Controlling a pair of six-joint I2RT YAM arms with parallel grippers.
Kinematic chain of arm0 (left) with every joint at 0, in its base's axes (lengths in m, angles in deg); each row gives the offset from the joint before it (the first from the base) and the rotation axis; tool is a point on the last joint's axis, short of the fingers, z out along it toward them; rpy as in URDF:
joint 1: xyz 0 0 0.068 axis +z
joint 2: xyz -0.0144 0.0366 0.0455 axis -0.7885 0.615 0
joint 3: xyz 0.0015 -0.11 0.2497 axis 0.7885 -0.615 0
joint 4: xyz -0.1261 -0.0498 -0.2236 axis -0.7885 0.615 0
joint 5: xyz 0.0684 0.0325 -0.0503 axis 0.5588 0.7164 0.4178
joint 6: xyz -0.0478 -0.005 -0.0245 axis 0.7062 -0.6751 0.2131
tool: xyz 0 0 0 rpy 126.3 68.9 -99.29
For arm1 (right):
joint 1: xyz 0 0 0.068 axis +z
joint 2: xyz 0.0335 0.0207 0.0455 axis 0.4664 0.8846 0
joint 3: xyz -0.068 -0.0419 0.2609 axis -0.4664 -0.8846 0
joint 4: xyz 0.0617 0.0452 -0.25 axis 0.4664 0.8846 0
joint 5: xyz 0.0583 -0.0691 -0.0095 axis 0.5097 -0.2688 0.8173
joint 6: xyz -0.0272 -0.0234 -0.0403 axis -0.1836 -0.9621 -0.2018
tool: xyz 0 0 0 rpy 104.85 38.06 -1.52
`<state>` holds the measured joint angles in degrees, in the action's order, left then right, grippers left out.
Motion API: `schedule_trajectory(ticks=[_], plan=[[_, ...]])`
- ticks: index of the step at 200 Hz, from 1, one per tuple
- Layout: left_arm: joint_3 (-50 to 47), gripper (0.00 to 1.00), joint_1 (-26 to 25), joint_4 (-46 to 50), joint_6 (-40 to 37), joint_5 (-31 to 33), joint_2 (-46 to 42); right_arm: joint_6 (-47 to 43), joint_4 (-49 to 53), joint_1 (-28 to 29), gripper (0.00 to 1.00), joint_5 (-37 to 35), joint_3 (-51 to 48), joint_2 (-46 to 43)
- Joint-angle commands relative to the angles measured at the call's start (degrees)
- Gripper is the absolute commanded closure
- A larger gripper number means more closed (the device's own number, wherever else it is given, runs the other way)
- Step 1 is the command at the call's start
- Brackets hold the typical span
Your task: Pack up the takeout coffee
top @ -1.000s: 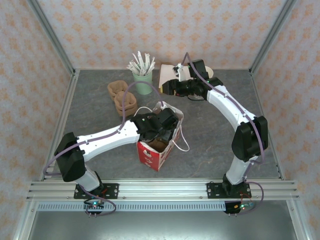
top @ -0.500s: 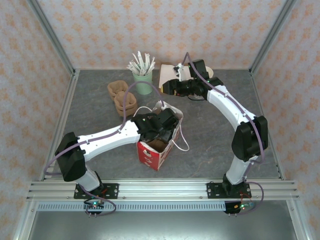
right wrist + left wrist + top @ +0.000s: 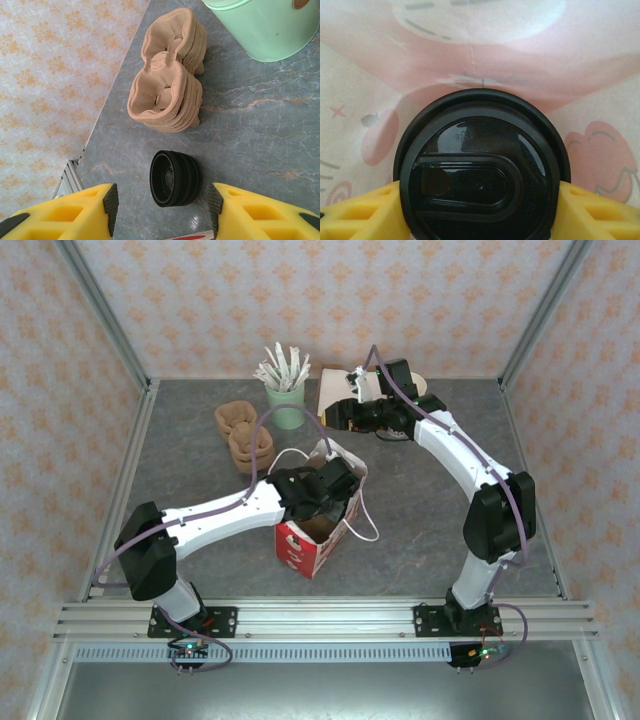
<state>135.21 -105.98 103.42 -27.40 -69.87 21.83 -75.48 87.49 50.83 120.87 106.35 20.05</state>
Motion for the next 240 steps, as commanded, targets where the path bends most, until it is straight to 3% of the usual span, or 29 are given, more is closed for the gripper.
schedule_trajectory(ticks=[1,92,240], plan=[[-2.1,0.36,0.2,2.5,-1.7,-2.8,2.2,-1.1,0.0,-0.4,0.48,-0.7,1.3,0.8],[-0.2,0.36,0.2,4.2,-2.8,-2.5,2.5,-1.2,-0.4,-0.7,0.48,-0.6,3.0,1.9],[13.4,0.35,2.0,14.0,-5.3,-1.6,3.4,-1.5,-0.1,-2.0,0.48,-2.4,4.1,1.2]])
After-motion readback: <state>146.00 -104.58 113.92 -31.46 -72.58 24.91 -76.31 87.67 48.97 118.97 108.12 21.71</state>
